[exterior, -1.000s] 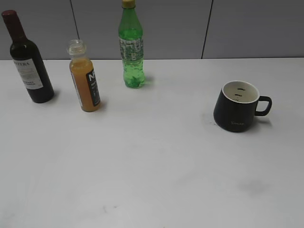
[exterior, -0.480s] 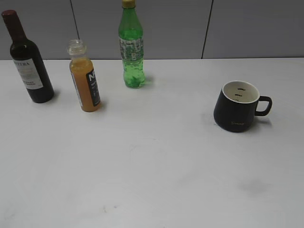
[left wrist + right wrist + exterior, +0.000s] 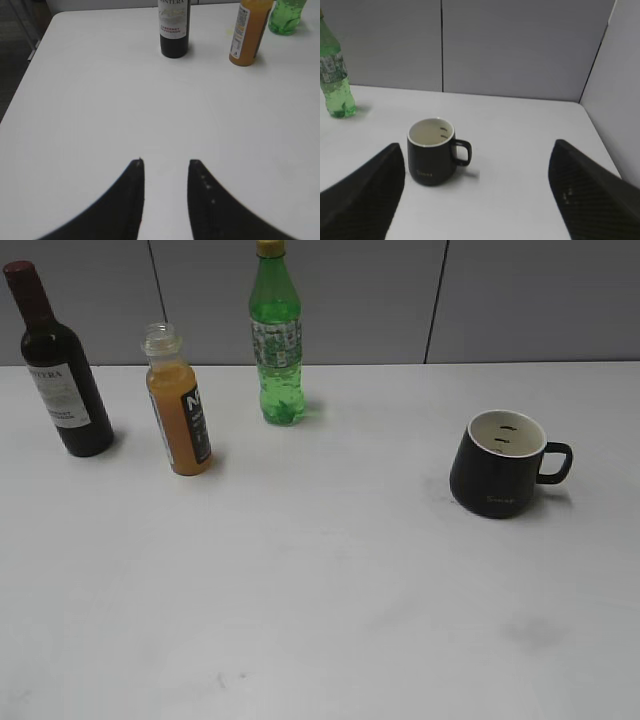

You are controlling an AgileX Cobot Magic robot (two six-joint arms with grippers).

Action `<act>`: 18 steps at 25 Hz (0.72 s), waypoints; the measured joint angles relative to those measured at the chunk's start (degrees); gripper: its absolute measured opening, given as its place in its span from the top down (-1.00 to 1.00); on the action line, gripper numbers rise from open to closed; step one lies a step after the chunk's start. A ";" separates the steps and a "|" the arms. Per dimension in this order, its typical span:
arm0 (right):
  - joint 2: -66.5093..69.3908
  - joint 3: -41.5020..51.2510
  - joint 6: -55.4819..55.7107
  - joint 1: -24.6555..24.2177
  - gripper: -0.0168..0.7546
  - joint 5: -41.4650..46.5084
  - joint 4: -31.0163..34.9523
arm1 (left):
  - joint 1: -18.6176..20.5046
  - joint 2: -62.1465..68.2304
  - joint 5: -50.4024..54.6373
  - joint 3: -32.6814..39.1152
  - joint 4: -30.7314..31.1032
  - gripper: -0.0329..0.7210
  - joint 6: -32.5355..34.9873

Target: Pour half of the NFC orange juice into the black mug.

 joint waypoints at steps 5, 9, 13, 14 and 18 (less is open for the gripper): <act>7.68 3.47 0.02 0.00 -0.83 -16.75 -0.62 | 0.00 0.00 0.00 0.00 0.00 0.28 0.00; 16.55 6.33 0.02 0.00 -0.83 -30.87 -0.73 | 0.00 0.00 0.00 0.00 0.00 0.28 0.00; 27.47 8.65 0.07 0.00 -0.83 -44.07 -0.67 | 0.00 0.00 0.00 0.00 0.00 0.28 0.00; 29.94 9.07 0.15 0.00 -0.83 -47.37 -0.59 | 0.00 0.00 0.00 0.00 0.00 0.28 0.00; 41.39 10.17 0.15 0.00 -0.83 -60.68 0.03 | 0.00 0.00 0.00 0.00 0.00 0.28 0.00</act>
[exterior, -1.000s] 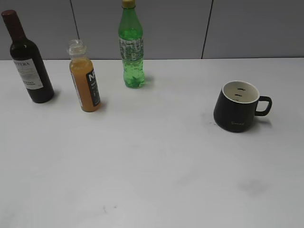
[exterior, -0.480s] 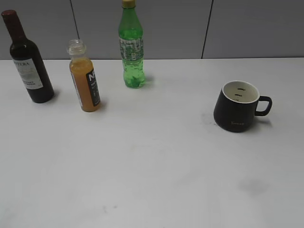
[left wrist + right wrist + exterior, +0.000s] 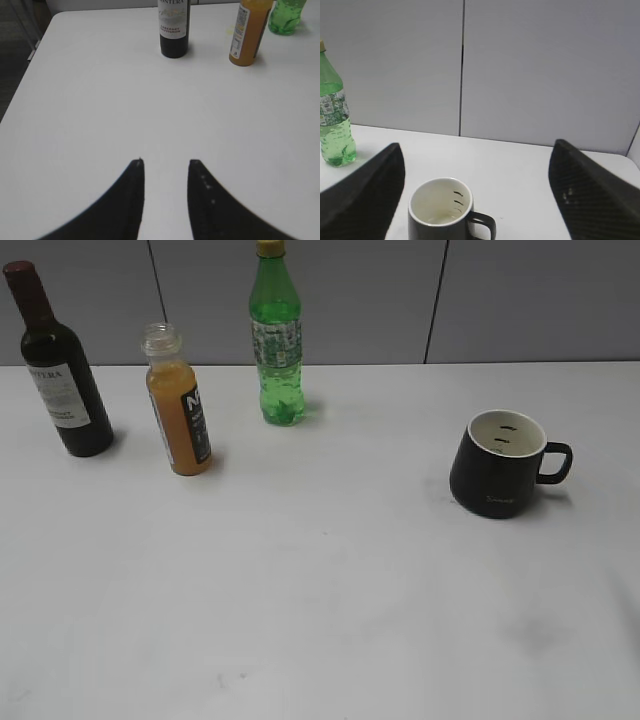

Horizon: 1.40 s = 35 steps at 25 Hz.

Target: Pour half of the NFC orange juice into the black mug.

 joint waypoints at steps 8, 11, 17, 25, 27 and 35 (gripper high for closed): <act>21.81 1.63 -0.71 0.00 -0.83 -23.75 4.76 | 0.00 0.00 0.00 0.00 0.00 0.28 0.00; 29.41 3.37 -1.02 0.00 -0.83 -32.56 6.84 | 0.00 0.00 0.00 0.00 0.00 0.28 0.00; 43.53 6.88 -1.09 0.00 -0.80 -40.24 8.33 | 0.00 0.00 0.00 0.00 0.00 0.28 0.00; 55.63 5.39 -1.10 0.00 -0.77 -40.54 12.58 | 0.00 0.00 0.00 0.00 0.00 0.28 0.00; 56.69 4.32 -1.59 0.00 -0.77 -40.59 12.94 | 0.00 0.00 0.00 0.00 0.00 0.28 0.00; 60.35 -0.98 -3.65 0.00 -0.75 -40.97 14.92 | 0.00 0.00 0.00 0.00 0.00 0.28 0.00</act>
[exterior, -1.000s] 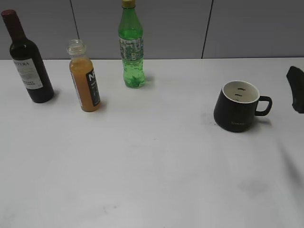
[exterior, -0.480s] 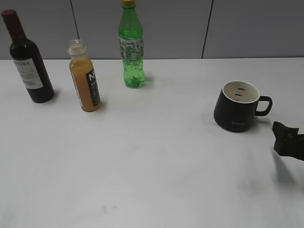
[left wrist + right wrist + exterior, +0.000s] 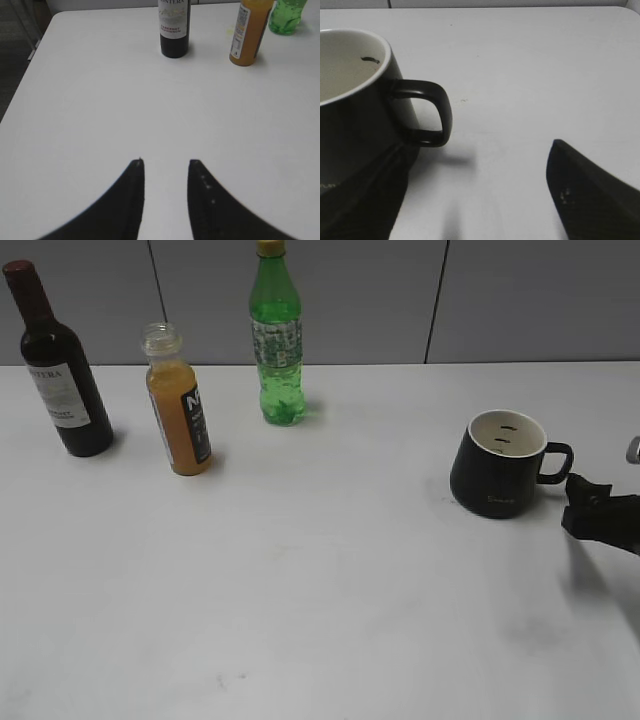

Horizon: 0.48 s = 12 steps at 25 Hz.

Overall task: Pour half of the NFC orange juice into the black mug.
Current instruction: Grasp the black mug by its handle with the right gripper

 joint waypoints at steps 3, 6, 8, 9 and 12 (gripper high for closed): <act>1.89 -2.01 -0.07 0.00 -0.73 0.00 0.11 | 0.00 0.00 0.00 0.00 0.00 0.28 0.00; 3.01 -3.77 -0.23 0.00 -0.72 0.00 0.13 | 0.00 0.00 0.00 0.00 0.00 0.28 0.00; 3.89 -4.69 -0.29 0.00 -0.71 -0.07 0.18 | 0.00 0.00 0.00 0.00 0.00 0.28 0.00; 4.46 -5.06 -0.29 0.00 -0.70 -0.07 0.18 | 0.00 0.00 0.00 0.00 0.00 0.28 0.00; 5.99 -5.92 -0.29 0.00 -0.69 -0.19 0.24 | 0.00 0.00 0.00 0.00 0.00 0.28 0.00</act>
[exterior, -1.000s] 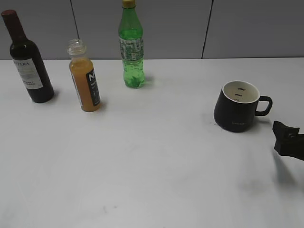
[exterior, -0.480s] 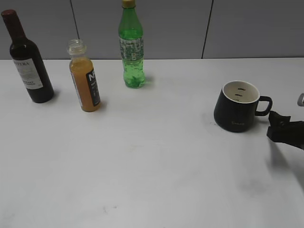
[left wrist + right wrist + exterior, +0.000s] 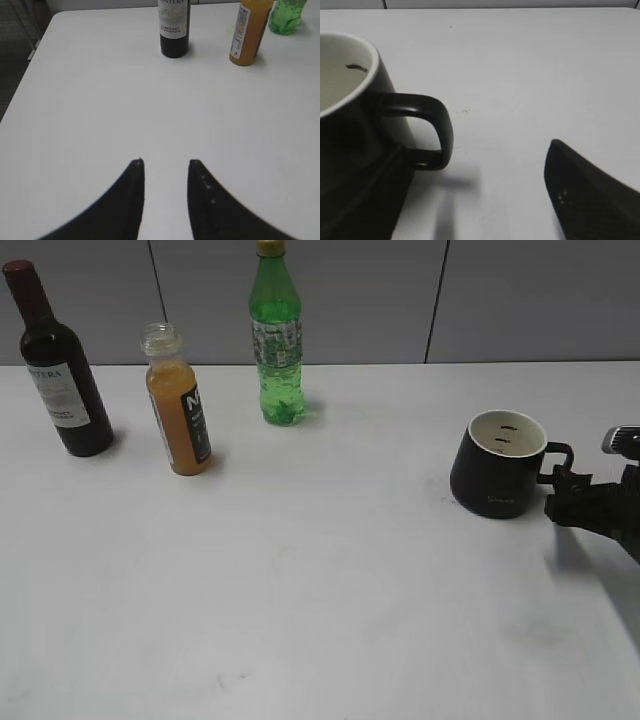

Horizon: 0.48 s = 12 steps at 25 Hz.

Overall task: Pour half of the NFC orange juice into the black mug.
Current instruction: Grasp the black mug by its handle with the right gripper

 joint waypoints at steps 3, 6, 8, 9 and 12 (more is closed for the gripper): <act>0.88 -0.96 0.00 0.00 -0.67 0.00 0.07 | 0.00 0.00 0.00 0.00 0.00 0.28 0.00; 1.00 -1.74 0.00 0.00 -0.66 -0.05 0.29 | 0.00 0.00 0.00 0.00 0.00 0.28 0.00; 1.06 -2.20 0.00 -0.21 -0.65 -0.05 0.37 | 0.00 0.00 0.00 0.00 0.00 0.28 0.00; 1.27 -2.56 0.00 -0.37 -0.65 -0.05 0.37 | 0.00 0.00 0.00 0.00 0.00 0.28 0.00; 2.25 -3.15 0.00 -0.63 -0.63 -0.11 0.37 | 0.00 0.00 0.00 0.00 0.00 0.28 0.00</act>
